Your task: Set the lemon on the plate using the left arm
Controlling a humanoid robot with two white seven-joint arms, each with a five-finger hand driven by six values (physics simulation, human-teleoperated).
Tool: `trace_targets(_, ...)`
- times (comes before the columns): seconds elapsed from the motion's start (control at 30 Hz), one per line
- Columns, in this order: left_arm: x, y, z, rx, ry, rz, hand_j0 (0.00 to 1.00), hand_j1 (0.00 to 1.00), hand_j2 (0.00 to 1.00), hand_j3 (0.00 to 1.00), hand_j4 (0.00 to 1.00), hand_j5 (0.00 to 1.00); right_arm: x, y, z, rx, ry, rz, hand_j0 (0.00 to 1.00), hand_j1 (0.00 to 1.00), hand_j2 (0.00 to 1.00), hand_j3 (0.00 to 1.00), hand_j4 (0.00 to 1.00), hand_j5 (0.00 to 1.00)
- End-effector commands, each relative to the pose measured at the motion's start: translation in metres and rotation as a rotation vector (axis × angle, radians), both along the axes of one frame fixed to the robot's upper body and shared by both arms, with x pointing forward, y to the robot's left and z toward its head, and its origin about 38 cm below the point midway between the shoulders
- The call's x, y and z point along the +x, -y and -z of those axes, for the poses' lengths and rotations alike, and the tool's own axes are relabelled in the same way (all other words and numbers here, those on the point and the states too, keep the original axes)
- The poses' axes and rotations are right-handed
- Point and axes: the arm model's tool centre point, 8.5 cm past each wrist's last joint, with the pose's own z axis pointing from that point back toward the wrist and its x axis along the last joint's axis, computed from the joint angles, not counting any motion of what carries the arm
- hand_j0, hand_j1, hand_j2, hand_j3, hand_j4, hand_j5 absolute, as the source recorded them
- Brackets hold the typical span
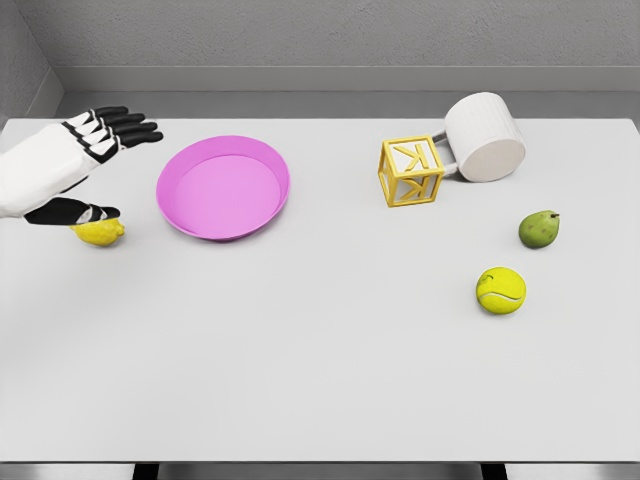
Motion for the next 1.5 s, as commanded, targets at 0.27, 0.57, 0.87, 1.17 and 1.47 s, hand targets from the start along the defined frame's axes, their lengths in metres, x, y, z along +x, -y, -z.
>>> trace_targets(0.27,-0.006,-0.028,0.039,0.199,-0.159,-0.06,1.0,1.0,1.0,1.0,1.0,1.0,0.0,0.0,0.0,0.0,-0.002,-0.001,1.0,1.0,1.0,1.0,1.0,1.0)
trace_targets(0.57,-0.005,-0.08,0.061,0.284,-0.269,-0.185,1.0,1.0,1.0,1.0,1.0,1.0,0.0,0.0,0.0,0.0,-0.002,0.001,1.0,1.0,1.0,1.0,1.0,1.0)
trace_targets(0.87,0.011,-0.061,0.075,0.314,-0.306,-0.141,1.0,1.0,1.0,1.0,1.0,1.0,0.0,0.0,0.0,-0.001,-0.002,0.001,1.0,1.0,1.0,1.0,1.0,1.0)
trace_targets(1.17,0.013,-0.044,0.088,0.295,-0.322,-0.109,1.0,1.0,1.0,1.0,1.0,1.0,0.0,0.0,0.0,-0.001,-0.002,-0.001,1.0,1.0,1.0,1.0,1.0,1.0)
trace_targets(1.47,0.035,-0.047,0.09,0.312,-0.291,-0.158,1.0,1.0,1.0,1.0,1.0,1.0,0.0,0.0,0.0,-0.001,-0.002,-0.001,1.0,1.0,1.0,1.0,1.0,1.0)
